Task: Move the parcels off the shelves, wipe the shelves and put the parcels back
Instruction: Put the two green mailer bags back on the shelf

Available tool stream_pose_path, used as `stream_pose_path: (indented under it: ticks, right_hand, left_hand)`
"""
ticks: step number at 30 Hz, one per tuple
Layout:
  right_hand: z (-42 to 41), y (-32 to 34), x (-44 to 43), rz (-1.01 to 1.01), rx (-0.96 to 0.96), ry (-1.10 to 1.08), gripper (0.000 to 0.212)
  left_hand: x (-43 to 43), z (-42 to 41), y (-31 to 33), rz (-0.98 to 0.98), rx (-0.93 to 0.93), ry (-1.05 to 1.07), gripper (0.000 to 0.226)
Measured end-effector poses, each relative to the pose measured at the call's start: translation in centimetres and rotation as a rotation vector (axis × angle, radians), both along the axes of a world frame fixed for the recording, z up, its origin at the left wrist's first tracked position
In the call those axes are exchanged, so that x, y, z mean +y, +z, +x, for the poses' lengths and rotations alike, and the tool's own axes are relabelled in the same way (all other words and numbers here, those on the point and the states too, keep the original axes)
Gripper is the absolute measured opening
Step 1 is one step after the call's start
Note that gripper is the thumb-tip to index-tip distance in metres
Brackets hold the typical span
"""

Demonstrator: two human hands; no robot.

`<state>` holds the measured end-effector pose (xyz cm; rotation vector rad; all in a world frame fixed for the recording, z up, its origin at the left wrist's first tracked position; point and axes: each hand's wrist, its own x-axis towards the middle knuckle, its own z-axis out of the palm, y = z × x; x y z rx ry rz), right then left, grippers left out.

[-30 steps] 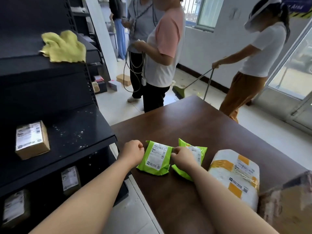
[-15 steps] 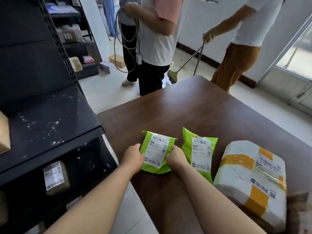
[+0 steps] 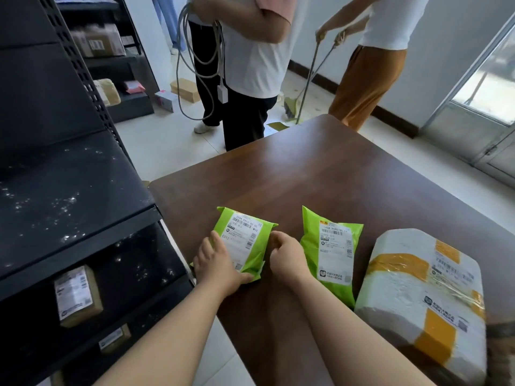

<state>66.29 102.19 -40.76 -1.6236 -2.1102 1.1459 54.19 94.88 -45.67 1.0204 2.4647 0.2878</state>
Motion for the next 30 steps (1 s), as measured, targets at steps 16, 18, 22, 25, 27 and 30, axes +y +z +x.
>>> stream_pose_path:
  ticks: [16, 18, 22, 25, 27, 30]
  right_hand:
    - [7.2, -1.3, 2.6, 0.032, -0.418, -0.289, 0.084]
    - [7.2, -1.3, 2.6, 0.021, -0.394, -0.273, 0.084]
    - [6.9, -1.0, 2.4, 0.044, -0.372, -0.222, 0.079]
    - [6.3, 0.0, 2.1, 0.049, -0.343, -0.213, 0.076]
    - [5.6, 0.9, 1.8, 0.042, -0.308, -0.206, 0.076]
    - [4.3, 3.0, 1.0, 0.041, -0.220, -0.183, 0.078]
  left_hand:
    - [1.0, 1.3, 0.4, 0.119, 0.044, 0.097, 0.129]
    - [1.0, 1.4, 0.7, 0.137, 0.019, 0.133, 0.128]
    - [0.7, 1.2, 1.4, 0.173, 0.008, 0.171, 0.126]
    - [0.0, 0.5, 2.5, 0.203, 0.001, 0.205, 0.127]
    - [-0.9, 0.0, 3.5, 0.222, 0.003, 0.234, 0.126]
    - [-2.7, -1.1, 5.6, 0.263, 0.026, 0.279, 0.122]
